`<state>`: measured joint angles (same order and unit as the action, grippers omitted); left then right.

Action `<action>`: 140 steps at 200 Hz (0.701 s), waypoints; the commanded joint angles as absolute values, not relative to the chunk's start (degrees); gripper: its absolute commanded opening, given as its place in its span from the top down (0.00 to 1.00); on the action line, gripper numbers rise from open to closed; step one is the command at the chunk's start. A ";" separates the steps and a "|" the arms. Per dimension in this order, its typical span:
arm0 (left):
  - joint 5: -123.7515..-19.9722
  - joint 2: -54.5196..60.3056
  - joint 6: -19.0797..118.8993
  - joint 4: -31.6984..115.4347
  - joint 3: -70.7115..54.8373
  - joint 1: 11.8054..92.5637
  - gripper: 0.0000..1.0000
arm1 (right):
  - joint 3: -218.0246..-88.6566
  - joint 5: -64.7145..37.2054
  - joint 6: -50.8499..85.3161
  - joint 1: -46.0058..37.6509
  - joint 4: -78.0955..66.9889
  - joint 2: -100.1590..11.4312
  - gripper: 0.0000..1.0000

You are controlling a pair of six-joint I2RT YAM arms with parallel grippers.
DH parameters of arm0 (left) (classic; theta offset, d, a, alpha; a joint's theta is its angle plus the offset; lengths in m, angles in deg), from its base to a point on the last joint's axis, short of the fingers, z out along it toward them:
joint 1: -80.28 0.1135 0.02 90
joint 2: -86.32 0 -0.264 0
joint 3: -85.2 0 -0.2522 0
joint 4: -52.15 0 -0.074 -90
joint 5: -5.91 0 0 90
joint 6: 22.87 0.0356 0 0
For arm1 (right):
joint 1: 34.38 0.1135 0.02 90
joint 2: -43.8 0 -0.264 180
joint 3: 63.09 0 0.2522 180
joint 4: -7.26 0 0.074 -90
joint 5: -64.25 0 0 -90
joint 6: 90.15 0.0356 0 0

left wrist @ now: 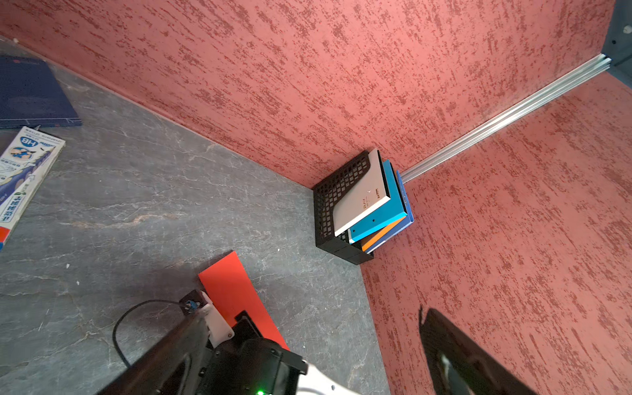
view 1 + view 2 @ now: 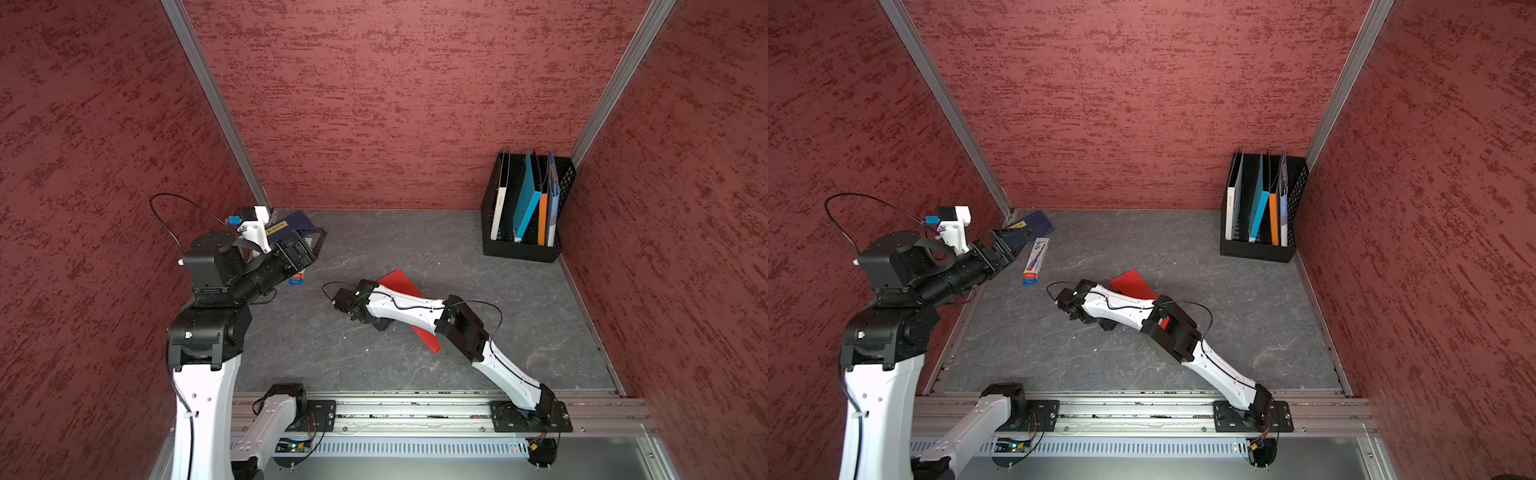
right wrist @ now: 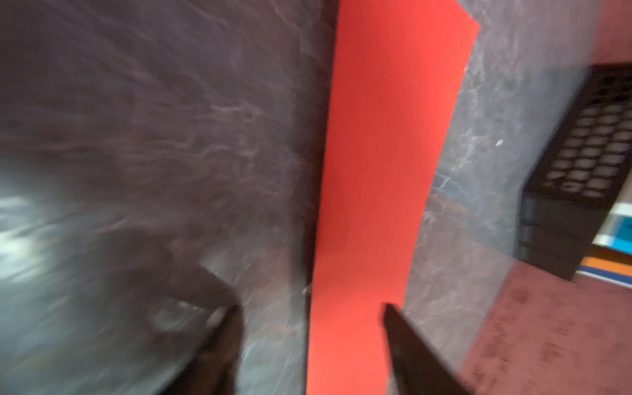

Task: Fold the rectangular paper in half along the long edge
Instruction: Place the paper at the center of the board, then reset both arms

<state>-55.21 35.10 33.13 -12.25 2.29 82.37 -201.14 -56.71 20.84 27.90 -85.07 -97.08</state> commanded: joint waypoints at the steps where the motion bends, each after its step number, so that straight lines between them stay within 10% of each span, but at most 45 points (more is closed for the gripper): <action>1: -56.22 34.68 35.20 -14.24 2.63 83.61 0.00 | -199.55 -49.21 19.75 28.78 -79.70 -88.57 0.01; 46: -62.45 32.02 42.80 -17.22 -3.96 84.88 0.00 | -177.09 -45.34 17.90 23.76 -60.39 -57.01 0.01; 87: -60.25 37.43 50.92 1.91 -21.34 86.50 0.00 | -149.00 -71.53 8.87 16.17 -43.17 -28.32 0.01; 140: -75.71 43.82 56.45 28.69 -46.03 86.88 0.00 | -110.99 -58.57 -11.51 -7.03 -2.25 -5.85 0.01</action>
<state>-68.06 43.30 51.34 13.02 -40.16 86.31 -119.79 -64.04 -3.88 2.53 -20.11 -7.75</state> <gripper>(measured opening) 0.996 0.989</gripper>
